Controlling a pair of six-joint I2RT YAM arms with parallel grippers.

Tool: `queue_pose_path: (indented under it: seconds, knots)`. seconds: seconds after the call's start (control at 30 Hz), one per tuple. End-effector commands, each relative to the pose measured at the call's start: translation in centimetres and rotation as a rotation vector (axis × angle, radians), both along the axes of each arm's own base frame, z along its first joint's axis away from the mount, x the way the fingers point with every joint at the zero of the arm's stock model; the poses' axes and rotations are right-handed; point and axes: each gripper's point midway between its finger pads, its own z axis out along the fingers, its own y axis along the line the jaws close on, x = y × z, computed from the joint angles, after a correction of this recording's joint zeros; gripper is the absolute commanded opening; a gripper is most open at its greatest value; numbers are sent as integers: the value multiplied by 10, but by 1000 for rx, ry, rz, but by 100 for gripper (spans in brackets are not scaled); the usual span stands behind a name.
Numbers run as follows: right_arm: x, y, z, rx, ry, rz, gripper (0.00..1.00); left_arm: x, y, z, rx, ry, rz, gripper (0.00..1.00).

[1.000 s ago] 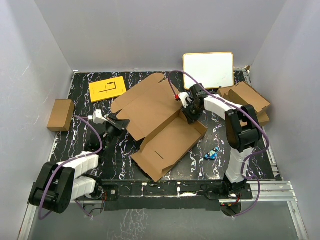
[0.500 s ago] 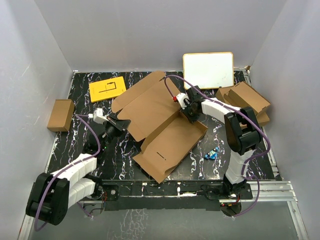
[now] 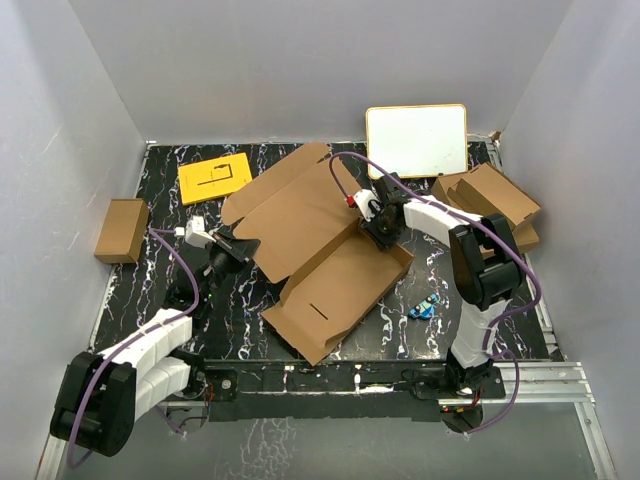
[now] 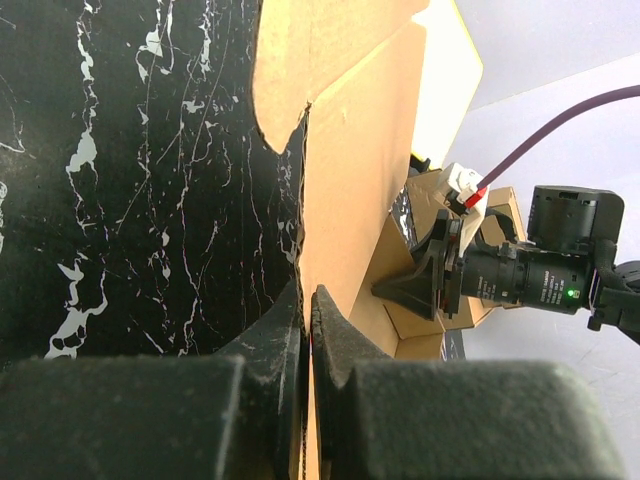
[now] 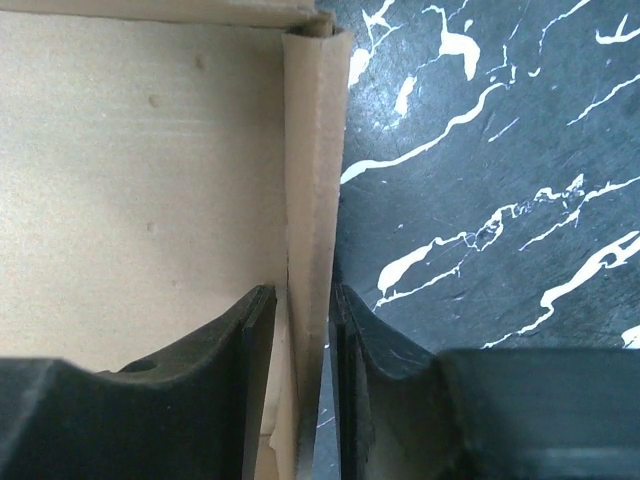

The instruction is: Fold the paper box

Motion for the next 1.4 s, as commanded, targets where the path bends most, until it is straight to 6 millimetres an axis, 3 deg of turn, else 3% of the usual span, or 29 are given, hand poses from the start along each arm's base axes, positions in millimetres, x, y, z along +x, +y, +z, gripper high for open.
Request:
queue_pose_path:
  seconds: [0.0,0.23,0.5,0.57,0.67,0.8,0.87,0.93,1.0,1.37]
  knots:
    - [14,2,36,27,-95,7,35,9,2,33,-8,-91,19,0]
    - [13,-10,34,-34,-114,-1,39,9,2,35,-4,-95,17,0]
    - [4,-20,13,-78,-80,-7,40,9,1,38,-3,-99,10,0]
    - [4,-22,10,-88,-83,-12,33,8,1,38,-4,-99,8,0]
    - [7,-25,11,-98,-104,-28,10,8,1,40,-1,-105,7,0]
    - [9,-23,17,-86,-120,-33,8,8,0,41,4,-108,3,0]
    - [8,-19,20,-62,-111,-23,13,9,-1,41,5,-110,-4,0]
    - [9,-12,25,-31,-112,-12,30,9,-2,41,7,-109,-9,0]
    - [12,-6,31,-2,-121,-2,38,9,-3,42,6,-111,-14,0]
    - [38,15,32,69,-129,4,40,10,-5,42,11,-107,-29,0]
